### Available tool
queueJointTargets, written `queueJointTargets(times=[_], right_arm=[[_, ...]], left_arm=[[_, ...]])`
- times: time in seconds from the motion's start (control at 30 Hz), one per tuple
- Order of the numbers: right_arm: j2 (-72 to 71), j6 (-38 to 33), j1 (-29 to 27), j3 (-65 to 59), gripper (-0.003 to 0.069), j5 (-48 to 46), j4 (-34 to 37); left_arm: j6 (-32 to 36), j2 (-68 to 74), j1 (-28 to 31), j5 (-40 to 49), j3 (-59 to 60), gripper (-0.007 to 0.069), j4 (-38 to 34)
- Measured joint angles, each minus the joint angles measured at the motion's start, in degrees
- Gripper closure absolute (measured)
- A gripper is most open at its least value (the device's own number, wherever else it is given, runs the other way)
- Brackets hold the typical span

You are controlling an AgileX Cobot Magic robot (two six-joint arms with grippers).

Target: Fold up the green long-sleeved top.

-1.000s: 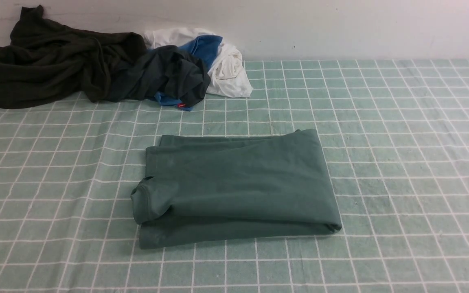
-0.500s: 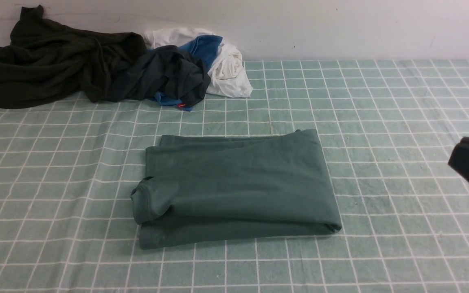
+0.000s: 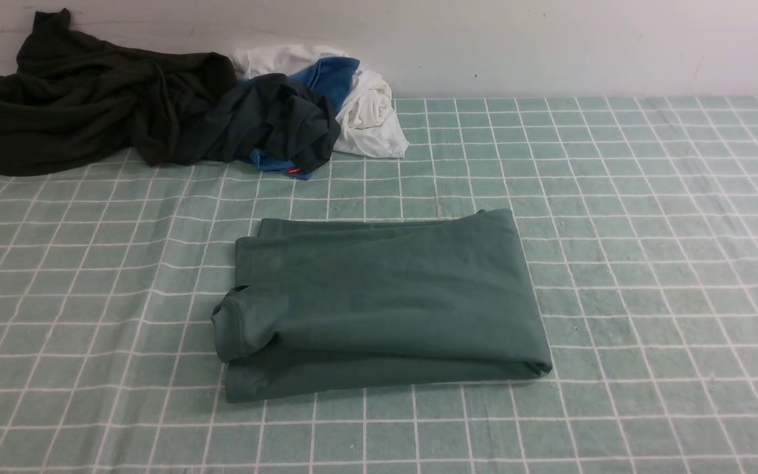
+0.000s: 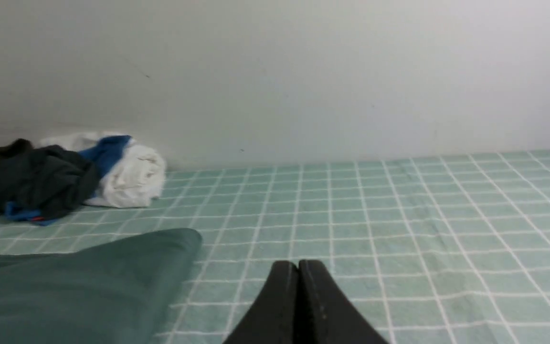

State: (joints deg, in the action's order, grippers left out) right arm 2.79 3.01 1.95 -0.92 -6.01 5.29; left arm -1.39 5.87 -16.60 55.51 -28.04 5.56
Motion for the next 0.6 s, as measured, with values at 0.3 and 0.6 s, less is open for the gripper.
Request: queueJointTargets(times=[0.3,0.6], right_arm=[[-3.41,6.63,-6.27,-0.61,0.0673,-12.54,-6.64],[-3.41,6.24,-6.67,-0.51,0.0673,-13.71,-6.88]], left_arm=[[0.0,0.0,0.0,-0.01,0.0,0.0627,0.0],[0.0,0.0,0.0,-0.01,0.0,0.0627,0.0]])
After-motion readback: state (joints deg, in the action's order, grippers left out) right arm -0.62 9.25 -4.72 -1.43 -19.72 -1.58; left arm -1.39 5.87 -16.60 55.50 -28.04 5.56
